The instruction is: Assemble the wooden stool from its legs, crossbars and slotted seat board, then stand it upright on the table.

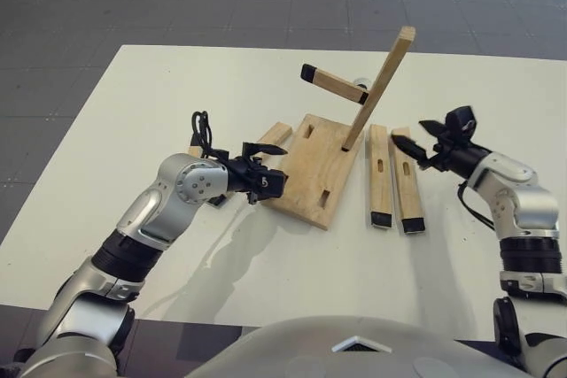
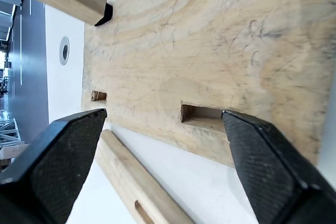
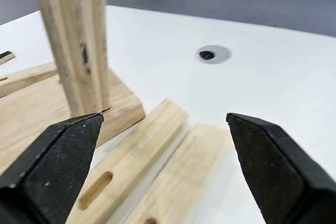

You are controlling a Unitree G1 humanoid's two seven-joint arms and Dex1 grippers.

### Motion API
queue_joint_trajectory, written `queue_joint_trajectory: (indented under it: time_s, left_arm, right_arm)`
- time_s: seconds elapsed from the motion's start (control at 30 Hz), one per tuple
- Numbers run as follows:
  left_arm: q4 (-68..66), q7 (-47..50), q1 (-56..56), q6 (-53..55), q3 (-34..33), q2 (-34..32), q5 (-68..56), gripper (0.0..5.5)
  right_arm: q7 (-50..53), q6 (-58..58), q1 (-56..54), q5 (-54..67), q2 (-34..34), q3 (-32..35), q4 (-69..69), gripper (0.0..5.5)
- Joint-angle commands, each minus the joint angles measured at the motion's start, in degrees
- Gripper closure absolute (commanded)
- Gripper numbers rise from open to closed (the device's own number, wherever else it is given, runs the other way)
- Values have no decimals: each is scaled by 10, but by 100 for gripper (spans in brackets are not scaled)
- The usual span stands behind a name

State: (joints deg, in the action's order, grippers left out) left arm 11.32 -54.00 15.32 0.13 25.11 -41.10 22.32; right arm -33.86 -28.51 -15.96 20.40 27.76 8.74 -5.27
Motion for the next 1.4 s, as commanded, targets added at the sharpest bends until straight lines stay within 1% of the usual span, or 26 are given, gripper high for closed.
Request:
queue_joint_trajectory:
  time_s: [0.03, 0.2, 0.3, 0.37, 0.57, 0.73, 0.83, 1.17, 1.27, 1.4]
  left_arm:
    - [37, -48, -20, 50, 20, 11, -27, 141]
    - [36, -42, -9, 64, 21, 22, -25, 141]
    - [17, -30, -4, 52, 24, 18, -9, 141]
    - [8, -25, -4, 46, 20, 13, -5, 141]
    - [-2, -10, -4, 34, 16, 16, -3, 141]
    - [-2, -1, -20, 31, 17, 11, 2, 141]
    - [-6, 3, -23, 28, 17, 6, 6, 141]
    - [-5, 4, -24, 29, 18, 8, 7, 141]
    - [-3, 4, -26, 30, 18, 8, 6, 141]
    - [-1, 4, -26, 32, 18, 9, 6, 141]
  right_arm:
    - [85, -8, -58, 10, -8, 66, 12, 116]
    - [147, -45, -142, 49, -31, 98, 53, 116]
    - [179, -87, -245, 82, -54, 93, 43, 116]
    - [183, -88, -315, 82, -68, 82, -14, 116]
    - [158, -33, -439, 45, -96, 43, -195, 116]
    - [123, 19, -493, 15, -130, 11, -318, 116]
    - [109, 31, -499, 2, -133, 2, -346, 116]
    - [97, 10, -497, -1, -144, -2, -317, 116]
    - [92, 28, -540, 1, -126, 9, -304, 116]
    - [86, 72, -646, 22, -93, 49, -292, 116]
